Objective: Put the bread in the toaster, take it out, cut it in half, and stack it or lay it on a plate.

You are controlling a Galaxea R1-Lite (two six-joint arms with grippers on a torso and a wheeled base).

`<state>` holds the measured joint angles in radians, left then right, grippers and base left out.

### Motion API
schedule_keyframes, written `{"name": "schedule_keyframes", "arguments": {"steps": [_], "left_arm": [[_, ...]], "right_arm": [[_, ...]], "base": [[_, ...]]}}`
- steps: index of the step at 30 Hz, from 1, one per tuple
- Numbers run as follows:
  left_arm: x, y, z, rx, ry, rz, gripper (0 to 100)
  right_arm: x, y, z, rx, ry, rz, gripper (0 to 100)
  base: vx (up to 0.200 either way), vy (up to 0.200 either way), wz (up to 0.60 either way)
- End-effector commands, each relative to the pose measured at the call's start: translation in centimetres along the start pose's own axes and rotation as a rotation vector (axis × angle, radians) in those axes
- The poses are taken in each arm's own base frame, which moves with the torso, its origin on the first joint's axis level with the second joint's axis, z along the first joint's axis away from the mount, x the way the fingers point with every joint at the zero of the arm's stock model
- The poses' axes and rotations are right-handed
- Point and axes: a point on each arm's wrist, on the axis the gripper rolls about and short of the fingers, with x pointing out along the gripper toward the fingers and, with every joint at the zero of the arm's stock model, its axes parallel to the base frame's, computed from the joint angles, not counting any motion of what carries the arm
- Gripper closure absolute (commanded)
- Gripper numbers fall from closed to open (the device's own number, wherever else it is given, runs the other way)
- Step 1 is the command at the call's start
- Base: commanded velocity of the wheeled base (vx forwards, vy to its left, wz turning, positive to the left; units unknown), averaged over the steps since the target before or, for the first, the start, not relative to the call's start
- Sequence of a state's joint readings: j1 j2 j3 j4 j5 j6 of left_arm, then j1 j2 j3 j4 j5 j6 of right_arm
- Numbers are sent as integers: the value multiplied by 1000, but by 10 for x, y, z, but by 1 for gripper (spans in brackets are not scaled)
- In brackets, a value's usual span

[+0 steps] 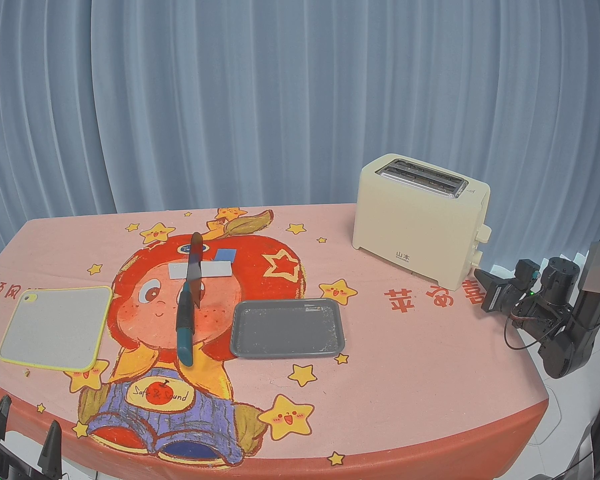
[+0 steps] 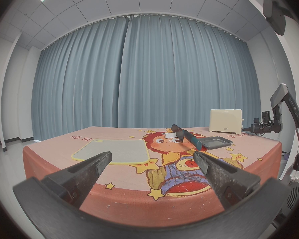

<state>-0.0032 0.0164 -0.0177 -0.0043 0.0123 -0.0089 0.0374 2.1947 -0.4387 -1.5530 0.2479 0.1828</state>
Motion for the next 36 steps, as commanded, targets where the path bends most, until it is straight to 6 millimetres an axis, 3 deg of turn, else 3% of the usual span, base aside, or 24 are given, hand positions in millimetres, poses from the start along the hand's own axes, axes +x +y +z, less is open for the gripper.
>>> {"name": "schedule_keyframes", "arguments": {"steps": [1, 12, 36], "left_arm": [[1, 0, -5, 0, 18, 0, 0], [1, 0, -5, 0, 18, 2, 0], [1, 0, -5, 0, 18, 0, 0]], "right_arm": [[-3, 5, 2, -4, -5, 13, 100], [-5, 11, 12, -10, -42, 32, 100], [0, 2, 5, -1, -25, 8, 100]], "base": [[0, 0, 0], [0, 0, 0], [0, 0, 0]]}}
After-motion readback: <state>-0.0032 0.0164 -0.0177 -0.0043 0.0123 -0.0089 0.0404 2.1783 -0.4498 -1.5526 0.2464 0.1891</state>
